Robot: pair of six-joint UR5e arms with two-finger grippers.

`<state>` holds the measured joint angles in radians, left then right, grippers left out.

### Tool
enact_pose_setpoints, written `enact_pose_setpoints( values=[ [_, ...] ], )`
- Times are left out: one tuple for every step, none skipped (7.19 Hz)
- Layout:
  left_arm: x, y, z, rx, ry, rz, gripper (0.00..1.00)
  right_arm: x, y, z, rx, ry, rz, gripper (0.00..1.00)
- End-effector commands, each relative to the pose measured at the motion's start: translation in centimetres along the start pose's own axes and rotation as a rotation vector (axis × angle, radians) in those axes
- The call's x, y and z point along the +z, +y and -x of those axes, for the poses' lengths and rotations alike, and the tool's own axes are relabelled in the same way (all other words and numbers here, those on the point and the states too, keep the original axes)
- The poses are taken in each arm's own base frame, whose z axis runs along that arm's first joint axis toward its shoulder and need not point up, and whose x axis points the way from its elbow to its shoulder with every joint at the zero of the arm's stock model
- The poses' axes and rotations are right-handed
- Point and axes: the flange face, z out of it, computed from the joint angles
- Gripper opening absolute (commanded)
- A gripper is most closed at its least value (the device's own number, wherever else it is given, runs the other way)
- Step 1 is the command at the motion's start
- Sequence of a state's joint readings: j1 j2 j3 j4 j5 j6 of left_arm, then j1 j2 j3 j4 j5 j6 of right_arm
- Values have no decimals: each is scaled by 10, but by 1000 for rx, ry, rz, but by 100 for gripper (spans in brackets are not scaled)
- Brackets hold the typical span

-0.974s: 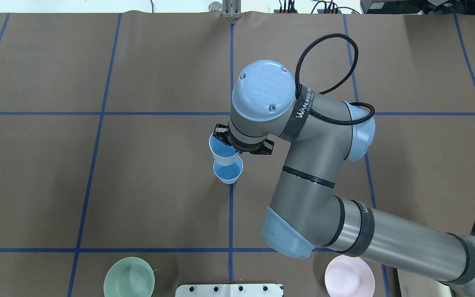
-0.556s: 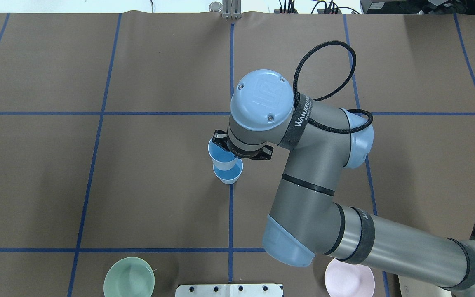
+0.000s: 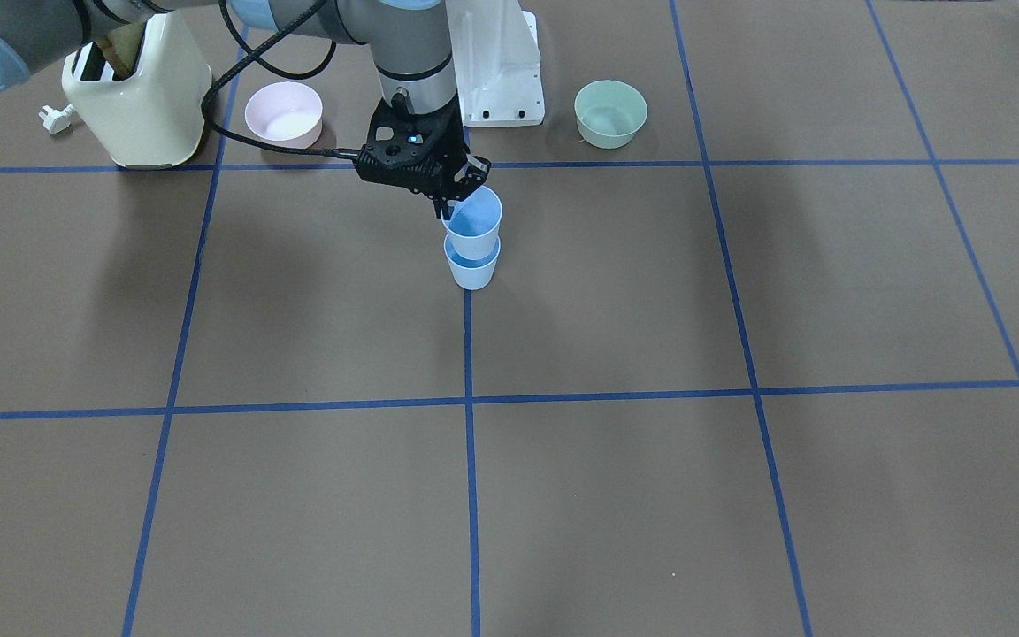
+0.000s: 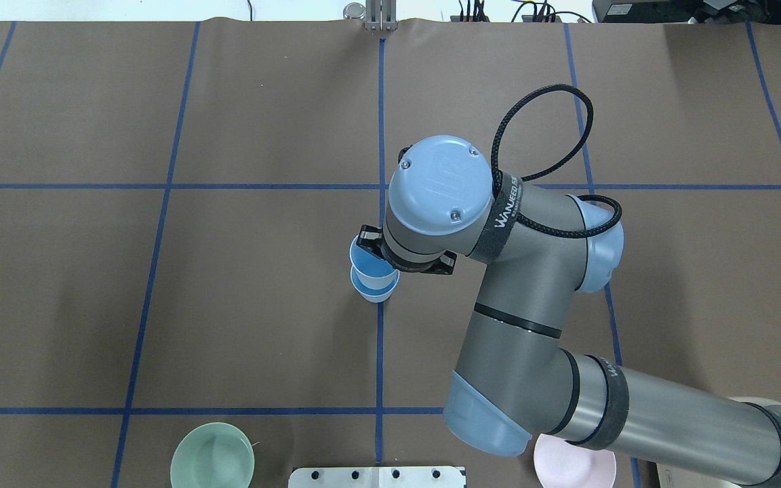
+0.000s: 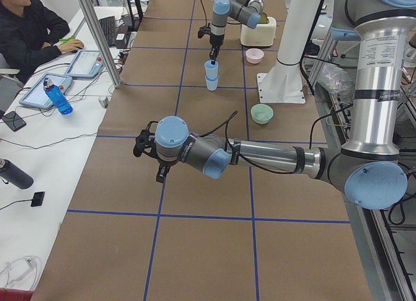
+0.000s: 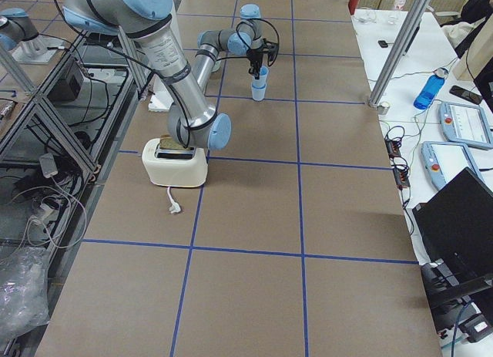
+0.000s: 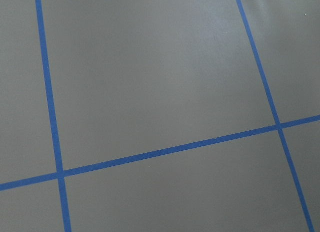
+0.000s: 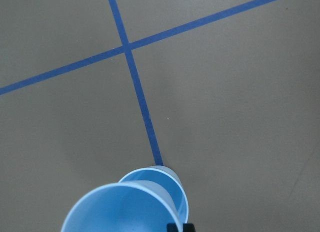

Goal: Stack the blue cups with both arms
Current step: 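Open the right gripper and lift it away from the stacked cups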

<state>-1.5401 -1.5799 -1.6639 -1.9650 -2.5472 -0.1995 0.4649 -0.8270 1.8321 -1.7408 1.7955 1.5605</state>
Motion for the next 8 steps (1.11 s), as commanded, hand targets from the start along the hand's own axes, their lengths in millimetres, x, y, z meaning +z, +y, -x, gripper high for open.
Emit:
enact_pose_setpoints(
  values=[
    [-1,-1,0,1,0,-1,98,1,1,-1,-2,-2,0,0],
    [-1,-1,1,1,0,-3,98,2,4,0,-4,-1,3,0],
    [0,0,1,0,0,-1,98,2,5,1,-7,-1,5,0],
    [0,0,1,-1,0,0,98,4,7,2,-13,-8,3,0],
    [0,0,1,-1,0,0,98,5,8,2,-16,-18,-2,0],
    [0,0,1,-1,0,0,98,6,8,3,-18,-25,-19,0],
    [0,0,2,-2,0,1,98,7,8,3,-19,-23,-24,0],
    [0,0,2,-2,0,1,98,7,8,3,-19,-23,-24,30]
  ],
)
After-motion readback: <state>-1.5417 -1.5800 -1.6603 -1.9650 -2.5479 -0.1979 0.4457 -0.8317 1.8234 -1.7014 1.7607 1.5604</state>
